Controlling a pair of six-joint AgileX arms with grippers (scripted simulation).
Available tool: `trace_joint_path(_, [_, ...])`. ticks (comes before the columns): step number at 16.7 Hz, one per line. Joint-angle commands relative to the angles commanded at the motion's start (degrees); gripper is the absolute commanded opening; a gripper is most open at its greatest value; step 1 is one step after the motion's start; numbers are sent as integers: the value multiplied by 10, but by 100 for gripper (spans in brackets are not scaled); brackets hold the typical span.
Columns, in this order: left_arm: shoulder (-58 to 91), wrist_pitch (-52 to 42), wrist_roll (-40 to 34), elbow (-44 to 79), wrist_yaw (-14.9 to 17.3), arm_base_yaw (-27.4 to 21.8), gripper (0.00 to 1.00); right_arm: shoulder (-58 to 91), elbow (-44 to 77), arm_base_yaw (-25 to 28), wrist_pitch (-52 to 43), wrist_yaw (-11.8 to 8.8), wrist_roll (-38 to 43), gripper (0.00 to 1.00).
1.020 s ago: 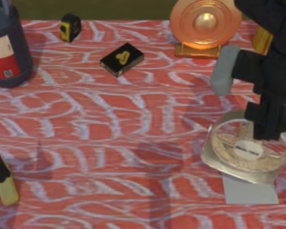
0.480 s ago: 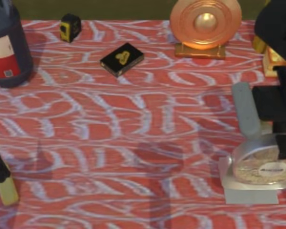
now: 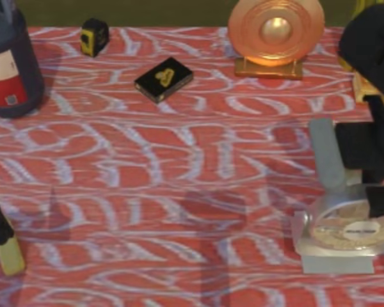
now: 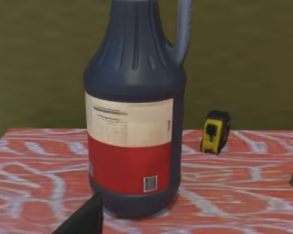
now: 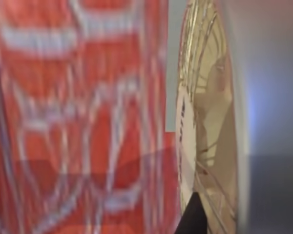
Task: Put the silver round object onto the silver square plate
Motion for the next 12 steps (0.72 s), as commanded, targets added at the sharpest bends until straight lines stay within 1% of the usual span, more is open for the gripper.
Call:
trace_joint_path(3, [0,0,0,0,0,0,100,3,-36,-2,39,0,-2,0])
trace_joint_path(7, [0,0,0,0,0,0,100,4,-41,-2,44,0,-2,0])
trace_joint_path(12, [0,0,0,0,0,0,100,4,-41,-2,44,0,-2,38])
